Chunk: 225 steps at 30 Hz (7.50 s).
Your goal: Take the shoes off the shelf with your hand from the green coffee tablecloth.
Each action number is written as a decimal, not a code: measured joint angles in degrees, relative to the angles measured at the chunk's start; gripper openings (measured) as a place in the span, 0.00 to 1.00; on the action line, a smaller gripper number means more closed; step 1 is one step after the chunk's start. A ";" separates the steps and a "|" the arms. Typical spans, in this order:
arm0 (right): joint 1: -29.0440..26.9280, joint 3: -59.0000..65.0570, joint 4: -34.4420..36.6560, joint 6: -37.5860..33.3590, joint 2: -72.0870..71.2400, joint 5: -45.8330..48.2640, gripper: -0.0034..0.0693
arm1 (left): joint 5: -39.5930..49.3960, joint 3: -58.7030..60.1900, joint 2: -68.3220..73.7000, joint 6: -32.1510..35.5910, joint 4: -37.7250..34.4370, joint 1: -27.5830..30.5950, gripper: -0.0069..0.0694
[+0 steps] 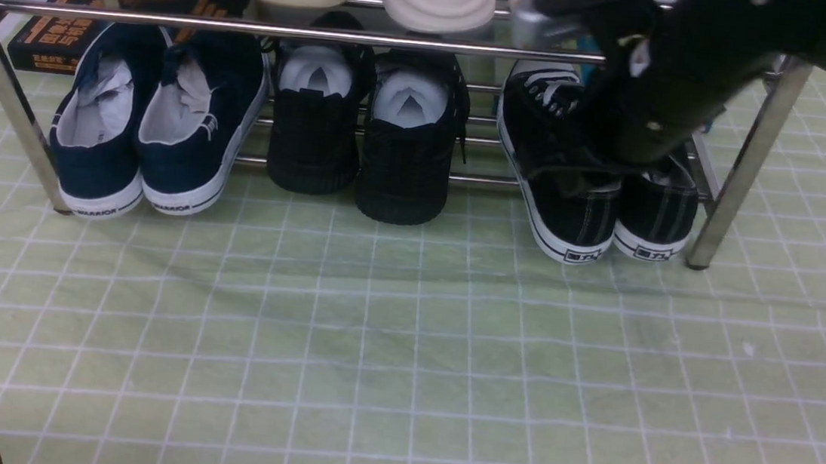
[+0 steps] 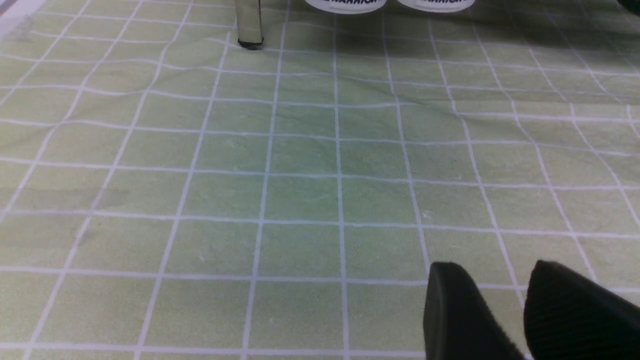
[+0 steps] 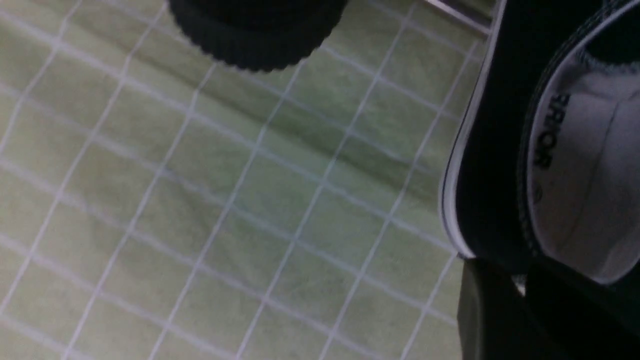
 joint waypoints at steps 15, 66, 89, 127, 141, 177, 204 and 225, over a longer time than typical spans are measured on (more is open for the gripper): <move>0.00 -1.20 -8.37 5.77 9.53 -9.16 0.49 | 0.00 0.00 0.00 0.00 0.00 0.00 0.41; 28.70 14.05 1.58 20.22 -22.17 14.69 0.07 | 0.00 0.00 -0.04 0.00 0.00 0.00 0.41; 31.77 22.29 -17.48 43.72 -5.67 -6.26 0.08 | 0.00 0.00 -0.04 0.00 0.00 0.00 0.41; 30.56 17.35 -19.97 42.58 -3.47 -9.76 0.57 | 0.00 0.00 -0.06 0.00 0.44 0.00 0.41; 5.57 4.14 -10.82 18.35 -8.26 10.35 0.04 | 0.00 0.00 -0.06 0.00 1.11 0.00 0.41; -6.47 4.14 -8.43 11.10 3.16 -0.10 0.05 | 0.00 0.00 -0.06 0.00 2.38 0.00 0.41; 12.93 26.63 -0.77 19.58 -14.56 -2.02 0.06 | 0.00 0.01 -0.06 0.00 4.10 0.00 0.41; 12.93 26.59 -8.03 28.52 -6.29 -12.24 0.07 | 0.00 0.06 -0.06 0.00 4.16 0.00 0.41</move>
